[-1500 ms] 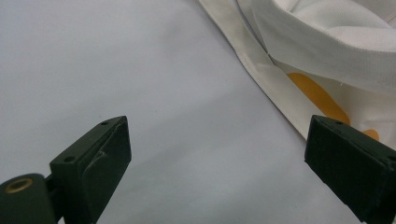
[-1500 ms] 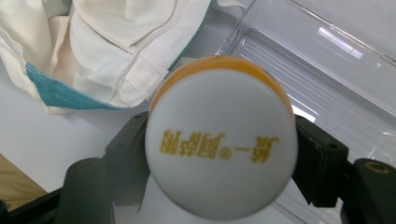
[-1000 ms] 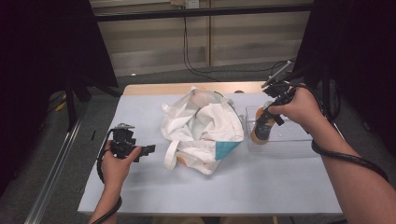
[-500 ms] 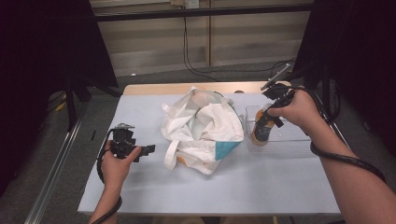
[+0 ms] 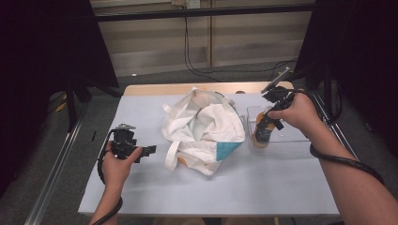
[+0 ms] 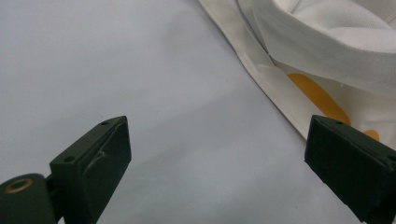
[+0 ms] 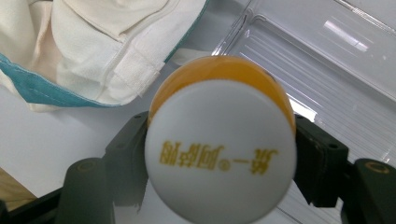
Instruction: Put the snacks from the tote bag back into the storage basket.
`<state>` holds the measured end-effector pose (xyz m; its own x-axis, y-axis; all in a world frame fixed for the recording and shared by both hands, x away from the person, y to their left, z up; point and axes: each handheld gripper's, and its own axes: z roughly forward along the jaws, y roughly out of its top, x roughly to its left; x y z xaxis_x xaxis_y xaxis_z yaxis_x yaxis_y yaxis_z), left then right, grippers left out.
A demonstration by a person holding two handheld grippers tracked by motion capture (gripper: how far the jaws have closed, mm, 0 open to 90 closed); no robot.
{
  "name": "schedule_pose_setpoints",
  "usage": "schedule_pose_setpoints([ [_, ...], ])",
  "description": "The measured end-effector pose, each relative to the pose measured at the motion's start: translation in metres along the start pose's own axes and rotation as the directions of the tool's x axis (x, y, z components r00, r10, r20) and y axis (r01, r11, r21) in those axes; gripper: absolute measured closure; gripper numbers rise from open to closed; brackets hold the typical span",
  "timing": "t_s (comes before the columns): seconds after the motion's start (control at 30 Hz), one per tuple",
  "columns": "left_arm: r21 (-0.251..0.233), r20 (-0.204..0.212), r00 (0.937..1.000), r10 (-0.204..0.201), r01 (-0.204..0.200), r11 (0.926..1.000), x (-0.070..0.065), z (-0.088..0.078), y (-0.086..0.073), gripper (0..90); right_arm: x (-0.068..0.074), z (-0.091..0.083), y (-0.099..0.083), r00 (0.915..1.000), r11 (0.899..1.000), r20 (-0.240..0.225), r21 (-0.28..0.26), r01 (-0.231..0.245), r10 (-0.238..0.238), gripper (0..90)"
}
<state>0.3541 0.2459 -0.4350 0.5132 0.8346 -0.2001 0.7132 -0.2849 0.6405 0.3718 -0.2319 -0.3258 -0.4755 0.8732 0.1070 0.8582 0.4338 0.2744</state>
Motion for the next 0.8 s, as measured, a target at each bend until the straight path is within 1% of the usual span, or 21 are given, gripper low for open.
schedule_pose_setpoints([
  [0.07, -0.008, -0.006, 1.0, -0.003, 0.003, 1.0, -0.001, 0.0, 0.0, 7.2, 0.0, 0.0, 0.0, 1.0, 1.0, -0.001, 0.003, 0.001, -0.001, 30.3],
  [0.2, -0.007, -0.005, 1.0, -0.003, 0.003, 1.0, -0.001, 0.0, 0.0, 7.2, 0.0, 0.003, -0.001, 1.0, 1.0, -0.001, -0.001, -0.003, 0.003, 30.3],
  [0.3, -0.007, -0.007, 1.0, 0.0, -0.001, 1.0, -0.001, 0.0, 0.0, 7.2, -0.001, 0.006, -0.001, 1.0, 1.0, 0.004, 0.001, 0.003, -0.003, 30.4],
  [0.33, -0.007, -0.007, 1.0, 0.0, 0.0, 1.0, -0.001, 0.0, 0.0, 7.2, 0.0, 0.007, -0.001, 1.0, 1.0, 0.003, 0.008, 0.003, -0.003, 30.3],
  [0.47, -0.007, -0.004, 1.0, -0.002, 0.002, 1.0, -0.001, 0.0, 0.0, 7.2, 0.0, 0.009, -0.001, 1.0, 1.0, 0.004, 0.012, -0.009, 0.009, 30.3],
  [0.5, -0.007, -0.007, 1.0, 0.001, -0.001, 1.0, 0.0, 0.0, 0.0, 7.2, 0.0, 0.009, -0.001, 1.0, 1.0, 0.005, 0.013, -0.009, 0.009, 30.3],
  [0.6, -0.007, -0.005, 1.0, -0.004, 0.004, 1.0, -0.001, 0.0, 0.0, 7.1, 0.0, 0.01, -0.001, 1.0, 1.0, 0.004, 0.012, -0.003, 0.003, 30.3],
  [0.67, -0.001, -0.002, 1.0, 0.003, -0.003, 1.0, 0.0, 0.0, 0.0, 7.2, 0.0, 0.011, -0.001, 1.0, 1.0, 0.003, 0.008, 0.002, -0.002, 30.3],
  [0.8, -0.009, -0.004, 1.0, -0.002, 0.002, 1.0, -0.001, 0.0, 0.0, 7.2, 0.0, 0.013, -0.001, 1.0, 1.0, 0.007, 0.016, 0.002, -0.002, 30.3],
])
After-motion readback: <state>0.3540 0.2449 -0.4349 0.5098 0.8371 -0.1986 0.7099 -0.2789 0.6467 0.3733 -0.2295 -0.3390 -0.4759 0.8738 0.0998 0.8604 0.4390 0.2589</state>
